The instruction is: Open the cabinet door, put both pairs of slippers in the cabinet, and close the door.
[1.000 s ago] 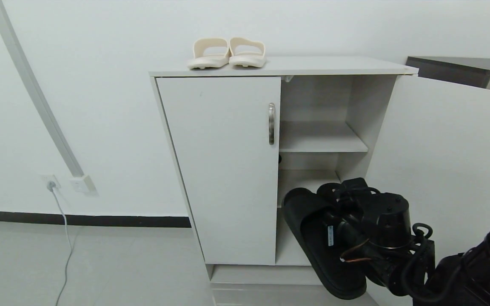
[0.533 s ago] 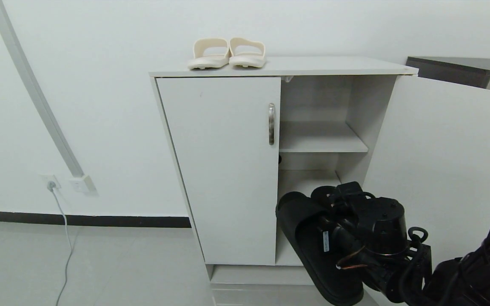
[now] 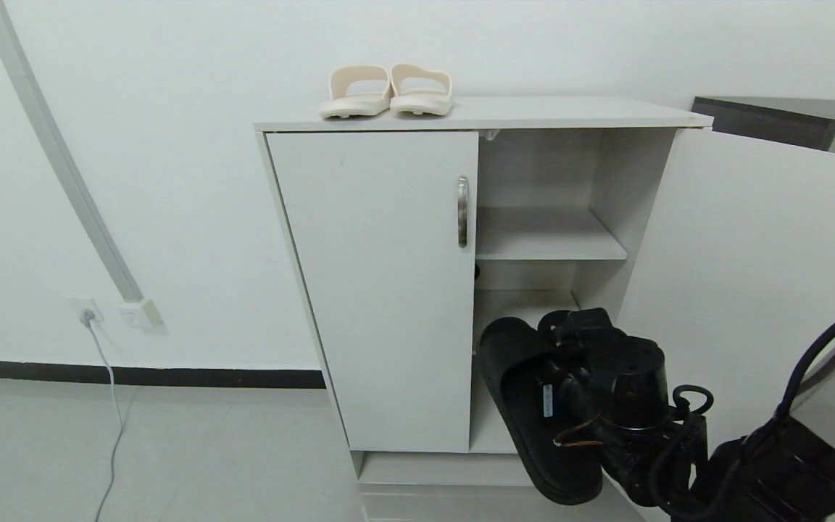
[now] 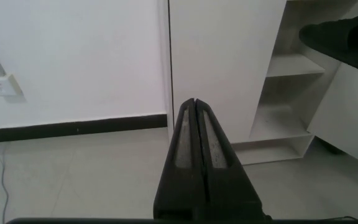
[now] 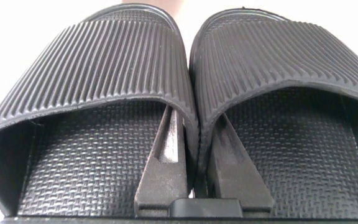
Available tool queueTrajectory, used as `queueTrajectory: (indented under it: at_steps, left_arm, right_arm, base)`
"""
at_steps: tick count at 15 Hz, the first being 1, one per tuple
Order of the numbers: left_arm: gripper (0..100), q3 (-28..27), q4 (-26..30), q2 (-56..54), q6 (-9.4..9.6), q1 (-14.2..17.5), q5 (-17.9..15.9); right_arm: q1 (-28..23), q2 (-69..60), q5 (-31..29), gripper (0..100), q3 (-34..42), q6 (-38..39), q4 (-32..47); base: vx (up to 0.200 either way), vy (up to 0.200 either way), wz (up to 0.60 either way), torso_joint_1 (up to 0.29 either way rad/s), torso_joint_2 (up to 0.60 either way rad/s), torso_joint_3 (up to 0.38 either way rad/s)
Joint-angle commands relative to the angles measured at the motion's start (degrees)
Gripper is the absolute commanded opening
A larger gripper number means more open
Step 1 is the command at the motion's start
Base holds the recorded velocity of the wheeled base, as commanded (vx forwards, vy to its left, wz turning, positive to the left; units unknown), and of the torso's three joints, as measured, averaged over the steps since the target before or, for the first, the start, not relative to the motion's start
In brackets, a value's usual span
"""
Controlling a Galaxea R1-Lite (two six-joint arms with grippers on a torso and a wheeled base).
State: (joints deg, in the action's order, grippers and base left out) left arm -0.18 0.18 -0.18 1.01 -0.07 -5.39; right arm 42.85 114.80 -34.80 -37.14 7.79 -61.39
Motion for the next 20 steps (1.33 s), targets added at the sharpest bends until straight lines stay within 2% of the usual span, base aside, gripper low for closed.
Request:
queueTrajectory:
  at_steps: [1,6,12,15,20]
  left_arm:
    - [0,0.0,0.0,0.2,0.04,0.0,0.0]
    - [0,0.0,0.0,0.2,0.04,0.0,0.0]
    - [0,0.0,0.0,0.2,0.13,0.0,0.0]
    - [0,0.0,0.0,0.2,0.13,0.0,0.1]
    - [0,0.0,0.0,0.2,0.13,0.0,0.0]
  right_arm:
    - [0.0,4.2,-2.4,0,-2.7,0.8,0.0]
    - [0.2,4.8,-3.0,0,-3.1,1.5,0.0]
    - [0.2,7.9,-2.9,0,-3.5,1.5,-1.8]
    - [0.7,14.6,-2.4,0,-8.6,1.6,-4.6]
    - [0.1,22.8,-2.6,0,-20.2,1.9,-2.6]
  base:
    - [0.0,0.0,0.0,0.0,0.0,0.0]
    - [0.0,0.0,0.0,0.0,0.0,0.0]
    - [0.0,-0.2,0.0,0.003,0.0,0.002]
    - [0.0,0.0,0.0,0.0,0.0,0.0]
    - [0.0,0.0,0.0,0.0,0.0,0.0]
